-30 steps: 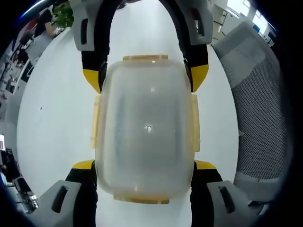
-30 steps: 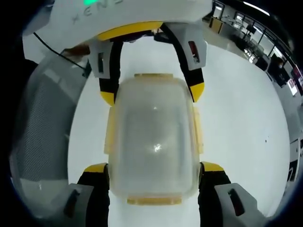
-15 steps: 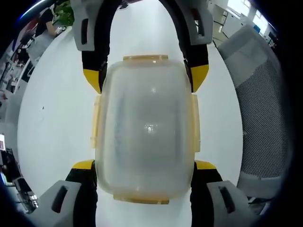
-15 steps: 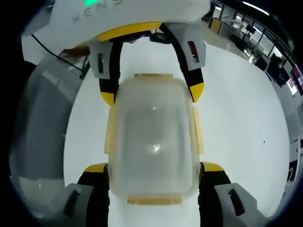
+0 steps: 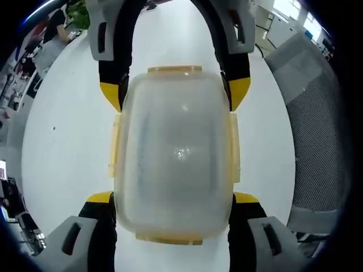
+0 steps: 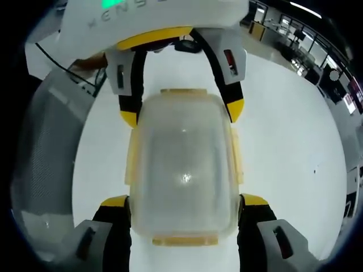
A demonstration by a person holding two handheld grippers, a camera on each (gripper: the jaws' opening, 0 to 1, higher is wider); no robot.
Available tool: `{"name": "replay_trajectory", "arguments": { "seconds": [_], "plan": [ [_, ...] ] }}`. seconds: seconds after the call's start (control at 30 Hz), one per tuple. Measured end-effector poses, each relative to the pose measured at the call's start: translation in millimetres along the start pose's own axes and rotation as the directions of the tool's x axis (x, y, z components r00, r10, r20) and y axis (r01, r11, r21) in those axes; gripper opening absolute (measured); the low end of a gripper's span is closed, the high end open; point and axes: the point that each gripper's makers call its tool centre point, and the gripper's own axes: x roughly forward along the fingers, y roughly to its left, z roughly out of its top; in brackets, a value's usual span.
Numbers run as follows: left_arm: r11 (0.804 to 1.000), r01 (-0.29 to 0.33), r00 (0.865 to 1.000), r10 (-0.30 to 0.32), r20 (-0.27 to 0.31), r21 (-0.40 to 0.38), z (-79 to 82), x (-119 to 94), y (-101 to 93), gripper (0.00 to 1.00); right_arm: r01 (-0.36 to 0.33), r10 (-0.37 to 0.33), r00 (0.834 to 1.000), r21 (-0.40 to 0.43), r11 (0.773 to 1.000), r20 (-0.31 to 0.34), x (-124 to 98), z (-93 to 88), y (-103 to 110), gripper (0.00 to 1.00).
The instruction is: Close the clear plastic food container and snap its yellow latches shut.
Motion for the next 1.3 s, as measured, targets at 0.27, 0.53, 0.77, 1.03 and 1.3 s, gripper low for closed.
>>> {"name": "replay_trajectory", "arguments": {
  "seconds": [0.27, 0.53, 0.77, 1.03, 1.3],
  "plan": [
    [1.000, -0.004, 1.000, 0.004, 0.002, -0.003, -0.4, 2, 9.7, 0.81, 0.001, -0.001, 1.000, 0.000, 1.000, 0.004, 1, 0.1, -11, 0.77],
    [1.000, -0.005, 1.000, 0.005, 0.000, 0.001, -1.1, 2, 22.7, 0.81, 0.003, -0.003, 1.000, 0.006, 1.000, 0.005, 0, 0.9, -24, 0.77],
    [1.000, -0.007, 1.000, 0.007, 0.003, -0.001, -0.5, 2, 32.6, 0.81, 0.003, -0.003, 1.000, 0.007, 1.000, 0.000, 0, 1.6, -33, 0.77],
    [1.000, -0.009, 1.000, 0.009, 0.007, 0.002, -1.0, 3, 43.6, 0.81, 0.007, -0.007, 1.000, 0.013, 1.000, 0.003, 0, 2.2, -43, 0.77],
    [1.000, -0.009, 1.000, 0.009, 0.006, 0.002, -0.7, 3, 46.2, 0.81, 0.006, -0.006, 1.000, 0.010, 1.000, 0.004, 0, 1.6, -47, 0.77]
  ]
}}
